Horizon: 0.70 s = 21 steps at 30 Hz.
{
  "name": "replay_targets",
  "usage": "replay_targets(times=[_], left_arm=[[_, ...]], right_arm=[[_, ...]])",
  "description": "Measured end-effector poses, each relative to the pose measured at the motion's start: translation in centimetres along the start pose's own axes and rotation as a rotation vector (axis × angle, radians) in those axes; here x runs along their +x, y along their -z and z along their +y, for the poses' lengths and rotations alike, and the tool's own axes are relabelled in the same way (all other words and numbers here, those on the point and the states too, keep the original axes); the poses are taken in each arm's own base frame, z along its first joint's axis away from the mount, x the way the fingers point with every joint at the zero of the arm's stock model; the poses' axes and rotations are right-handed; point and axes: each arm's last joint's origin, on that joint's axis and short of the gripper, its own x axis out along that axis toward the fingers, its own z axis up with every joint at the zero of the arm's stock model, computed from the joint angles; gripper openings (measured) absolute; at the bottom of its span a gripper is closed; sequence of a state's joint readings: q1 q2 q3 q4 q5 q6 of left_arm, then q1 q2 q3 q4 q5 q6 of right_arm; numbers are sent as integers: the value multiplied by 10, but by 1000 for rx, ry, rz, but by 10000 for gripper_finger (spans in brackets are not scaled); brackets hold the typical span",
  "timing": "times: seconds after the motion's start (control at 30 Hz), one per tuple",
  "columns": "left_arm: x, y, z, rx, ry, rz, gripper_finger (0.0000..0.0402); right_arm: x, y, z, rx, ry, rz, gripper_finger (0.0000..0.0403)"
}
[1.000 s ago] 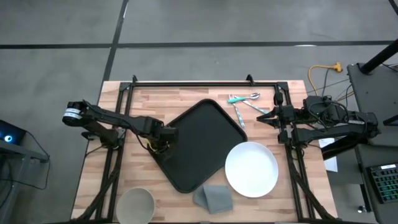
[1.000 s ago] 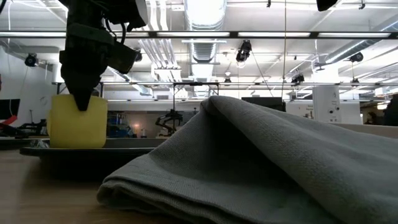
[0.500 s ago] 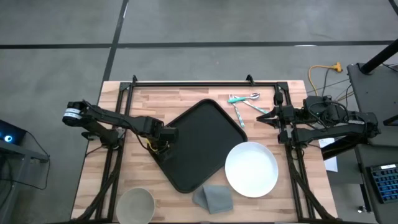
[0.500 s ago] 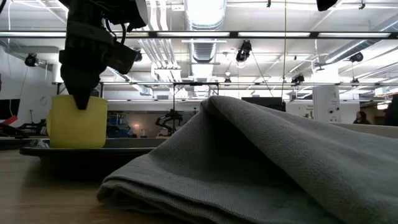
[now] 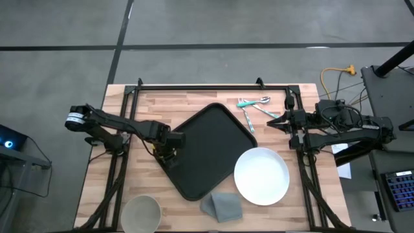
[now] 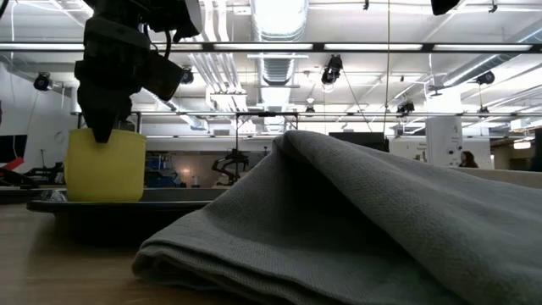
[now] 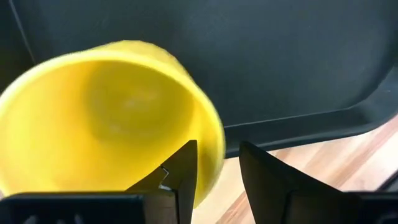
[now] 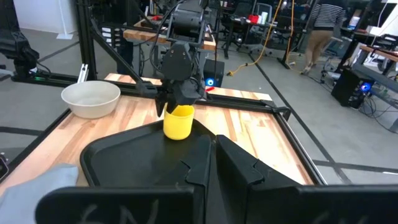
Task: Set up tray
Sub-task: Put the yellow mug on the black tray, then put the white plate on the black tray below the yellow mug
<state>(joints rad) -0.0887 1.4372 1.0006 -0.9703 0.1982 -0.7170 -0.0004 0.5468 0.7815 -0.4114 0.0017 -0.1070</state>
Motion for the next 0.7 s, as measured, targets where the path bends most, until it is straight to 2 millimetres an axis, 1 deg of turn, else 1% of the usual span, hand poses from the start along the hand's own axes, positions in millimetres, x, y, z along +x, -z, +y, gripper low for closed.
replay_targets(times=[0.4, 0.7], left_arm=[[-35, -11, -18, 20, 56, -89, 105], [-53, -16, -28, 34, 103, -143, 105]], right_arm=[[0, 0, 0, 1, 0, 0, 18], [0, 0, 0, 1, 0, 0, 18]])
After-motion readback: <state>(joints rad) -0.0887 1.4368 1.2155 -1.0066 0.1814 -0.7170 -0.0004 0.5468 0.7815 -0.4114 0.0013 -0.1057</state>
